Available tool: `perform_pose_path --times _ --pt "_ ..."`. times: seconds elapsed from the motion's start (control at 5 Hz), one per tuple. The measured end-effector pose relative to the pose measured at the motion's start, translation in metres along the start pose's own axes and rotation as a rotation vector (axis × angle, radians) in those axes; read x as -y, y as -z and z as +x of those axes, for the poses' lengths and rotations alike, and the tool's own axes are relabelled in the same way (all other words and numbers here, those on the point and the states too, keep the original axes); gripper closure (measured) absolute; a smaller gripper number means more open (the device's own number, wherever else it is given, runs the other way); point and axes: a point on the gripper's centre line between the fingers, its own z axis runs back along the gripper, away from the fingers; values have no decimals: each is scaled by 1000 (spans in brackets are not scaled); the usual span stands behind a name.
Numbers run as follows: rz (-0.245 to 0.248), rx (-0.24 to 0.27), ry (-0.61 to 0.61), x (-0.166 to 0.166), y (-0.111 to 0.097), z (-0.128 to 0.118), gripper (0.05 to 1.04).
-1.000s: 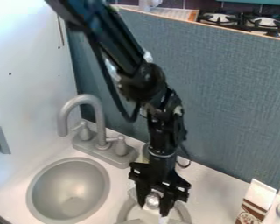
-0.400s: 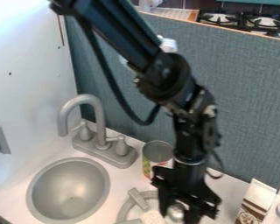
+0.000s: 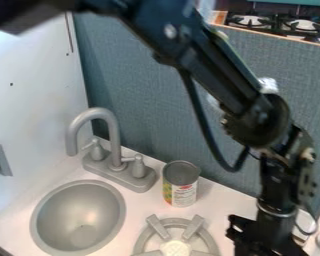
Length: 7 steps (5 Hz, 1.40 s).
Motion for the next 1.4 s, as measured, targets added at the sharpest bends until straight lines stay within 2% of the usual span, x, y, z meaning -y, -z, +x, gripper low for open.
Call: perform_pose_path --times 0.4,0.8,1.4 --pt "12 -4 50 32 1 14 457" --pt "18 -28 34 35 14 27 457" --pt "30 -32 27 36 19 44 457"
